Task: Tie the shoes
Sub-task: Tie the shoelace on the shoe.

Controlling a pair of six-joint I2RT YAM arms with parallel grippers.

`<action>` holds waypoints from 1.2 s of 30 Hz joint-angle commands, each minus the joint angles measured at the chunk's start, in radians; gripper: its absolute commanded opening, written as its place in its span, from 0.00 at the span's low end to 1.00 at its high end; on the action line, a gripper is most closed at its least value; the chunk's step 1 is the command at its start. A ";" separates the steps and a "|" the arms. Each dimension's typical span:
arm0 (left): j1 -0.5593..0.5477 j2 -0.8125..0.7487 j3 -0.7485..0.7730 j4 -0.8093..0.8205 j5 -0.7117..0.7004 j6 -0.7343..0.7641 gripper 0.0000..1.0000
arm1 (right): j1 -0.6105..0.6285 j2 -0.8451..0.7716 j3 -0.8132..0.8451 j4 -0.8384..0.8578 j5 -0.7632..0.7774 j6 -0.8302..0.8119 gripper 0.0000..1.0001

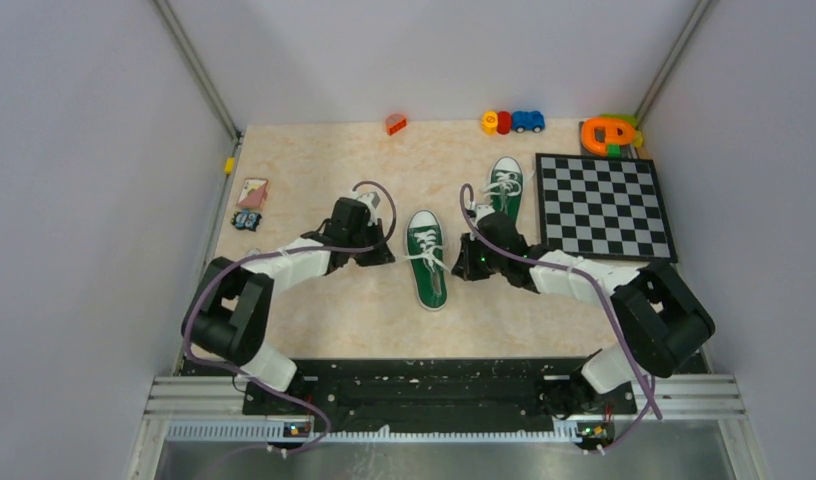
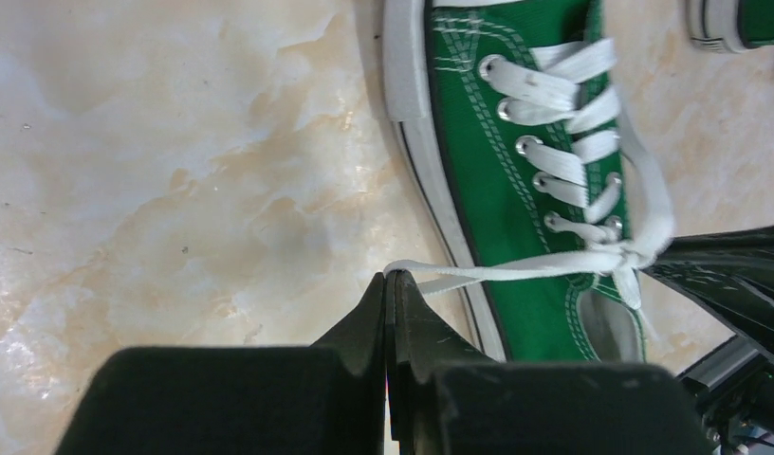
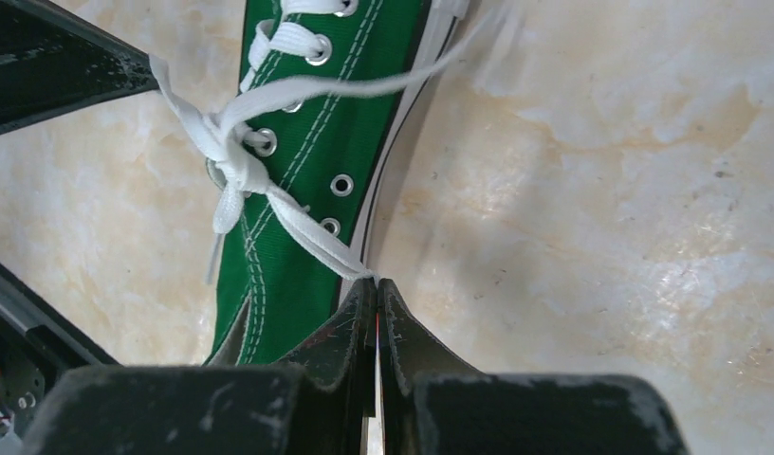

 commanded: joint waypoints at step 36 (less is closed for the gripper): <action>-0.007 -0.023 0.062 0.105 0.076 0.036 0.06 | -0.085 -0.058 0.133 -0.070 0.001 -0.080 0.36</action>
